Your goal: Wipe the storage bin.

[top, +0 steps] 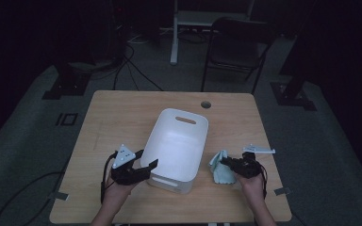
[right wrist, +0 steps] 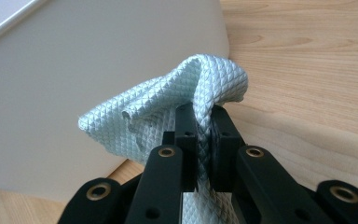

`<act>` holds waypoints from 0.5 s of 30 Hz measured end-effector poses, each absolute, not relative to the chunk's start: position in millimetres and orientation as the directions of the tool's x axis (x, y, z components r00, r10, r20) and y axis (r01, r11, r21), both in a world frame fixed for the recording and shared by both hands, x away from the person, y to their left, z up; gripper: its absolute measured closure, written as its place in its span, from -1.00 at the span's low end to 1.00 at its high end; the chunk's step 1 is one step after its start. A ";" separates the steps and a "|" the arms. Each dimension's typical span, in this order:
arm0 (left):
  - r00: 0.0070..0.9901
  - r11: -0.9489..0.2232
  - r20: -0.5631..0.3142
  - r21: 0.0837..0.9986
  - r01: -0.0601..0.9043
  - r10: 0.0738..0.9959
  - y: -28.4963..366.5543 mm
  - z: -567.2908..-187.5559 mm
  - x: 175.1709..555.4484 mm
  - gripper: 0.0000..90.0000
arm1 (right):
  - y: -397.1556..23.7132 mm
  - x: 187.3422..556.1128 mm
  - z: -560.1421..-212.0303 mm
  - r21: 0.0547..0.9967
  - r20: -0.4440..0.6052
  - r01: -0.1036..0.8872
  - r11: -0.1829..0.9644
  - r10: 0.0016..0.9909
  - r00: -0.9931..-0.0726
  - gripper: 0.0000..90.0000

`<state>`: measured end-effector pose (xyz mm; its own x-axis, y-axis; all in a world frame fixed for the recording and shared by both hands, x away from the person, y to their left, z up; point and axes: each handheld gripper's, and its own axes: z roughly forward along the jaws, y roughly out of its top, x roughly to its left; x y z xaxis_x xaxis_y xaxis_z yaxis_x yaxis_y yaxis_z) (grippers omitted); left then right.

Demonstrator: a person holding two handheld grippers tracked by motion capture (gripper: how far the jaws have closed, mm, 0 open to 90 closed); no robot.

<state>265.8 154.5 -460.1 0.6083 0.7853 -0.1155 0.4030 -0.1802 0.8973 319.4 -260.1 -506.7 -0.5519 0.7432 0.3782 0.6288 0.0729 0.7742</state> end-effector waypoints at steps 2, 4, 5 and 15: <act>0.606 -0.182 -0.112 0.897 0.402 0.788 154.7 -460.0 263.1 -0.23 | -261.3 318.8 -507.1 0.775 0.384 0.629 0.065 0.743 -0.549 0.88; 0.597 -0.173 -0.115 0.899 0.403 0.794 155.0 -459.6 261.0 -0.23 | -262.3 318.9 -507.0 0.775 0.387 0.630 0.059 0.744 -0.546 0.88; 0.593 -0.172 -0.109 0.901 0.398 0.798 154.8 -459.5 260.1 -0.23 | -262.7 318.9 -507.0 0.774 0.390 0.631 0.054 0.744 -0.543 0.88; 0.597 -0.169 -0.112 0.904 0.394 0.795 155.5 -457.5 251.7 -0.23 | -263.9 318.0 -507.9 0.771 0.402 0.635 0.046 0.738 -0.543 0.87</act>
<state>251.7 155.5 -457.5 0.5968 0.7946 -0.1118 0.3938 -0.1687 0.9036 318.0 -263.9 -507.9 -0.5426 0.7375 0.4020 0.6347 0.0465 0.7714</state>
